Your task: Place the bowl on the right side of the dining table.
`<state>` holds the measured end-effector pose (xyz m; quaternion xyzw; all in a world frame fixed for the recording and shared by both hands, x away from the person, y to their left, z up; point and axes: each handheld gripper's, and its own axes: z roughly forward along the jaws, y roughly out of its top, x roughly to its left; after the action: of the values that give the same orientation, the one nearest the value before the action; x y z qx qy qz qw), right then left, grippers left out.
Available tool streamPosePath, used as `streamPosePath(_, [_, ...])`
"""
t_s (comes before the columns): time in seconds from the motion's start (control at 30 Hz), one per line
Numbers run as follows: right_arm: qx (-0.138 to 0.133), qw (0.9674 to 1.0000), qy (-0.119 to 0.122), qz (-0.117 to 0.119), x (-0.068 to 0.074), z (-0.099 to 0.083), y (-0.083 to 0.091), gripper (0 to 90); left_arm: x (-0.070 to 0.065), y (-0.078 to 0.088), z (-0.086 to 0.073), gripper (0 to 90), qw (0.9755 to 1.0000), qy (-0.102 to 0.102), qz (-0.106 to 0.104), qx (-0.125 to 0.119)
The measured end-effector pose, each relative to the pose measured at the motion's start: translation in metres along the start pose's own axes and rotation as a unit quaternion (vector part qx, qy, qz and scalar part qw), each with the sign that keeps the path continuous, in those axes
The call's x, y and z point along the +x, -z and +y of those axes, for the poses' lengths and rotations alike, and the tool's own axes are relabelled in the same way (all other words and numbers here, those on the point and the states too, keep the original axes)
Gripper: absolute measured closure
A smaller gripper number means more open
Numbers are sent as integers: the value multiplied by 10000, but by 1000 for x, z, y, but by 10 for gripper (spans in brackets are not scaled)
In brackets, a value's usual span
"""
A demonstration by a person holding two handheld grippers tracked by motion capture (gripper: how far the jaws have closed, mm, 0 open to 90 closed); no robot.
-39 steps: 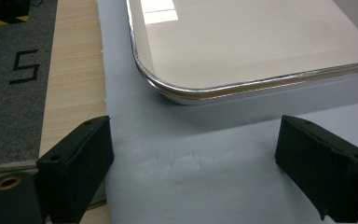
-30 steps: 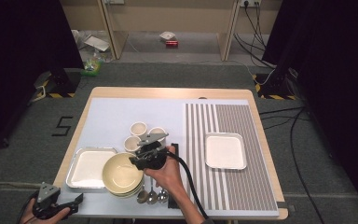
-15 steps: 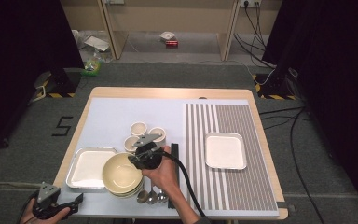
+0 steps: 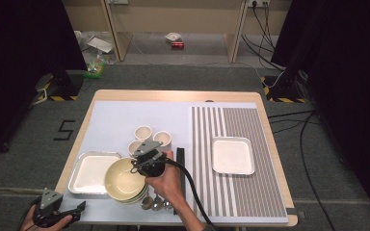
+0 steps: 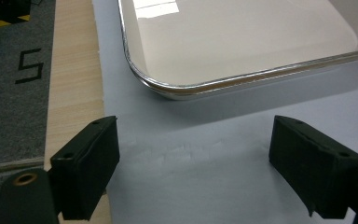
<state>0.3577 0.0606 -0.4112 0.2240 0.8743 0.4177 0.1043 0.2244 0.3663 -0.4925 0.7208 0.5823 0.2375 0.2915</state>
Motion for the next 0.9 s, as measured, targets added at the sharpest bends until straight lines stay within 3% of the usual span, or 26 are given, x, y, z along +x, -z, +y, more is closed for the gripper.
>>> streamPosePath(0.17, [-21, 10000, 73, -64, 3, 1, 1, 836, -6, 16, 6, 154, 9999, -74, 9, -93])
streamPosePath(0.37, [-40, 9994, 266, -222, 8, 5, 4, 834, -25, 30, 16, 154, 9988, -231, -336, -255])
streamPosePath(0.63, [-39, 9982, 455, -378, 13, 9, 7, 832, -49, 44, 28, 153, 9946, -350, -744, -634])
streamPosePath(0.77, [-26, 9981, 486, -369, 12, 10, 7, 832, -61, 45, 33, 151, 9929, -459, -869, -667])
streamPosePath(0.9, [-3, 9976, 550, -417, 14, 12, 8, 832, -69, 43, 37, 150, 9913, -410, -1009, -736])
